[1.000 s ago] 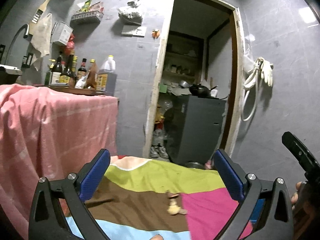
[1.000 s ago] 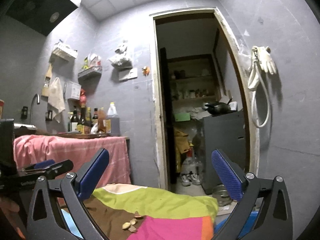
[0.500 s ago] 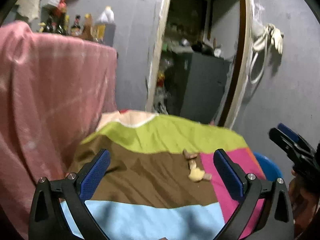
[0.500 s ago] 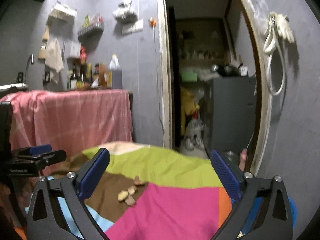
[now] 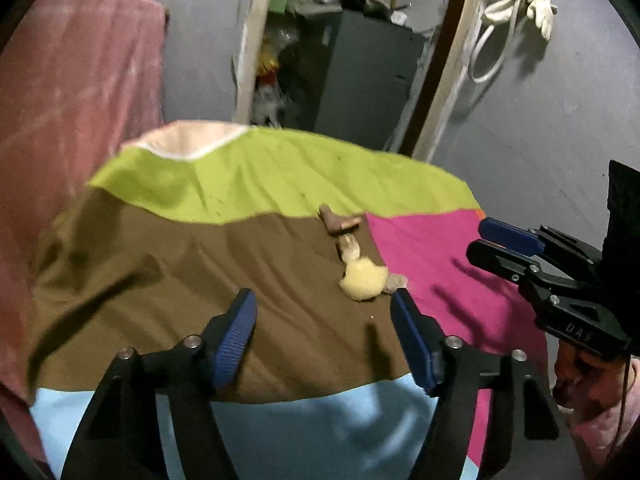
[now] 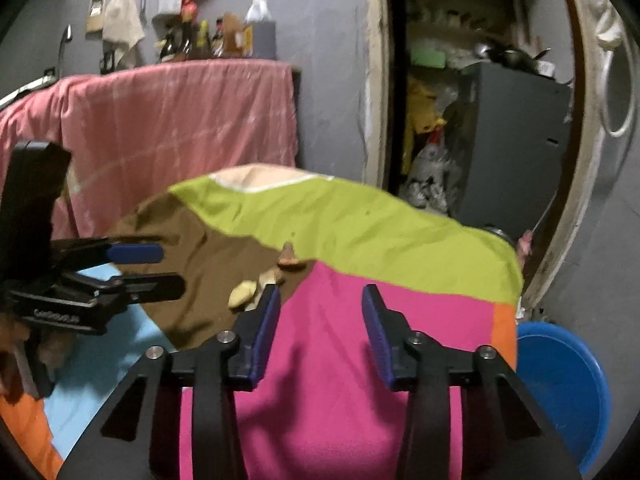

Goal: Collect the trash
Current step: 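Grasp a beige scrap with the left tool while the right tool grasps a bark-like scrap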

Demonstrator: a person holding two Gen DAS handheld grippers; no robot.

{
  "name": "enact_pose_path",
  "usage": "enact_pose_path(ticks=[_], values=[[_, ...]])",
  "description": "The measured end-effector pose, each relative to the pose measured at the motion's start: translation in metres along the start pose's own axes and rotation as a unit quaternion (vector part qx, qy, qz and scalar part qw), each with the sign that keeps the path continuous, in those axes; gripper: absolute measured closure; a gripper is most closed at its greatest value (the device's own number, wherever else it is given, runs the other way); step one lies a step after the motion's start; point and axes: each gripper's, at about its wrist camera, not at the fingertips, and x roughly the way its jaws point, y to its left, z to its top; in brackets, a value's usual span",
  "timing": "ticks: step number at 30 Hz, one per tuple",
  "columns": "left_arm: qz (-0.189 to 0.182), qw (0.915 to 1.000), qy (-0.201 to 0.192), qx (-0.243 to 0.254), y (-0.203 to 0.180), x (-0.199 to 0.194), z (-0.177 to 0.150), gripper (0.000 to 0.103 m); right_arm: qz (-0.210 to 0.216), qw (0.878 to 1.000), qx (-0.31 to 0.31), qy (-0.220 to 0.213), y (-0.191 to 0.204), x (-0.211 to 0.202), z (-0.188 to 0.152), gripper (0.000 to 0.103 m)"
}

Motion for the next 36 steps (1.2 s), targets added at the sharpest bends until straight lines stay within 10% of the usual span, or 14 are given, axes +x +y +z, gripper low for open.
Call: enact_pose_path(ticks=[15,22,36], values=[[-0.026,0.9987,0.040,0.019,-0.005,0.039,0.015,0.048,0.016,0.999,-0.009,0.051,0.002,0.033,-0.005,0.070],[-0.040,0.9981,0.046,0.000,0.004,0.045,0.020,0.076,0.028,0.998,-0.004,0.056,0.002,0.039,-0.005,0.070],[-0.019,0.9981,0.056,-0.018,0.015,0.039,0.014,0.100,0.078,0.993,-0.033,0.081,0.020,0.055,0.004,0.070]])
